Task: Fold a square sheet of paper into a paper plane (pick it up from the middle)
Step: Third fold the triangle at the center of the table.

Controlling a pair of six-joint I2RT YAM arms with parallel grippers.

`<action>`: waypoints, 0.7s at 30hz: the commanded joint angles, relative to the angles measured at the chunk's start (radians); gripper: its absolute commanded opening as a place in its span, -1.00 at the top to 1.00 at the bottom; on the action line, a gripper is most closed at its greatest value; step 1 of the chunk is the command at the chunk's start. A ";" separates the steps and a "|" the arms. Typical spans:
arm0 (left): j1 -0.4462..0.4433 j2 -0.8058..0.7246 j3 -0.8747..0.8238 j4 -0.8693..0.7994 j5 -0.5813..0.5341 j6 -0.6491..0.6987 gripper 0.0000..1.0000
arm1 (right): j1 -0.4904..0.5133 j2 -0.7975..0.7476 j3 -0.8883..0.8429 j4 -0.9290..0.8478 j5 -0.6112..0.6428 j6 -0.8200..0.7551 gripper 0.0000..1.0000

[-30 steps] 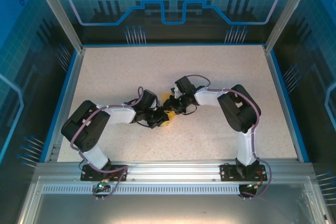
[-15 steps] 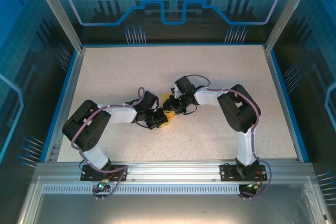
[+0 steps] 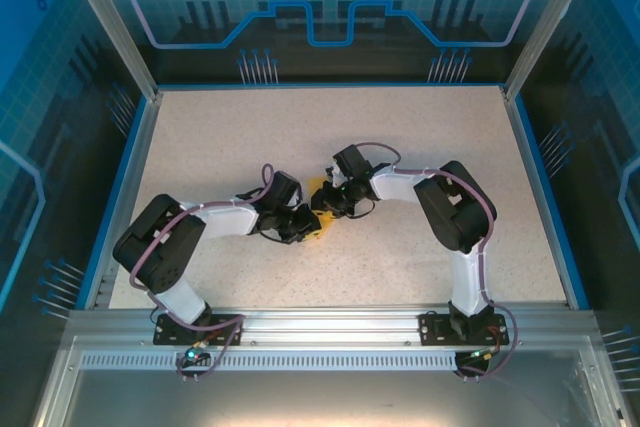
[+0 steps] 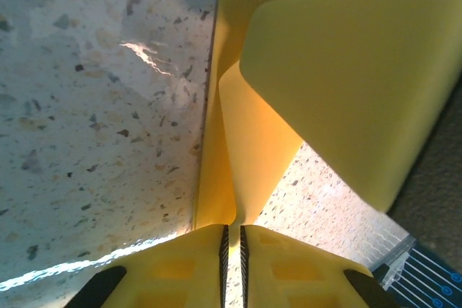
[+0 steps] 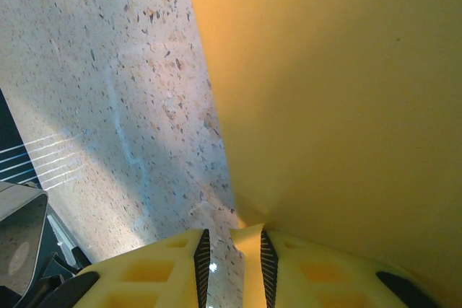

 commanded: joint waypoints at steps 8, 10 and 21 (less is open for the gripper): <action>-0.007 -0.019 -0.028 0.009 -0.009 0.008 0.70 | -0.022 0.006 -0.044 -0.034 0.069 0.021 0.43; -0.008 -0.019 -0.029 0.005 -0.008 0.008 0.68 | -0.022 0.005 -0.047 -0.033 0.073 0.023 0.43; -0.008 -0.017 -0.035 0.039 0.014 -0.001 0.53 | -0.023 0.007 -0.055 -0.029 0.090 0.034 0.43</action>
